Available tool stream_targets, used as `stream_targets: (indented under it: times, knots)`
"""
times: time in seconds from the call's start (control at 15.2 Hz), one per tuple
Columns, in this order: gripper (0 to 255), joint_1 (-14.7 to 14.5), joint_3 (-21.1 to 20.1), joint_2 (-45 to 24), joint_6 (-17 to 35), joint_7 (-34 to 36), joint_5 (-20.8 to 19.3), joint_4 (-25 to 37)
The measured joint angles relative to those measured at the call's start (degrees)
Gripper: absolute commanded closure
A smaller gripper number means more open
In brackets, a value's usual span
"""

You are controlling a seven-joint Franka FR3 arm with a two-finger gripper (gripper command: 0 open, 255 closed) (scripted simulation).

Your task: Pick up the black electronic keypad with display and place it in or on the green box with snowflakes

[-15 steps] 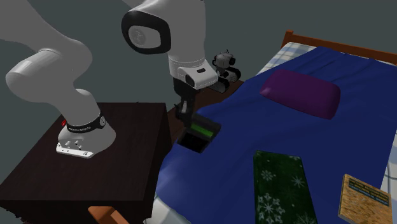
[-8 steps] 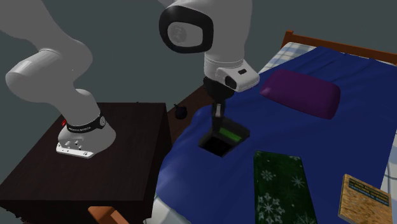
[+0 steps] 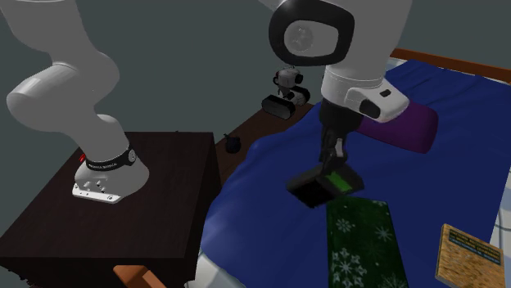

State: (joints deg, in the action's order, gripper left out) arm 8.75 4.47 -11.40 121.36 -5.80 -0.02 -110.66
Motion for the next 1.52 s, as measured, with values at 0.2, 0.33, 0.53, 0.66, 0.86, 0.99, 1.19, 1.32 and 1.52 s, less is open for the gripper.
stream_targets:
  times: [0.2,0.33,0.53,0.66,0.86,0.99,1.19,1.32,1.52]
  knots:
    - [255,0.52,0.12,-5.7,-3.46,-0.75,0.51,9.16]
    - [255,0.94,0.17,-9.89,-6.34,-1.21,0.83,16.25]
    - [255,1.86,0.22,-16.97,-10.18,-2.12,1.4,27.11]
    - [255,1.91,0.18,-18.3,-9.75,-2.14,1.48,27.99]
    - [255,1.93,0.16,-18.76,-7.87,-2.19,1.52,26.56]
    - [255,1.96,0.13,-19.38,-6.62,-2.22,1.58,25.94]
    - [255,1.97,0.09,-20.16,-5.01,-2.23,1.64,25.1]
    - [255,1.9,0.04,-20.7,-3.6,-2.15,1.68,24.21]
    - [255,2.04,0.02,-21.9,-1.98,-2.31,1.77,23.8]
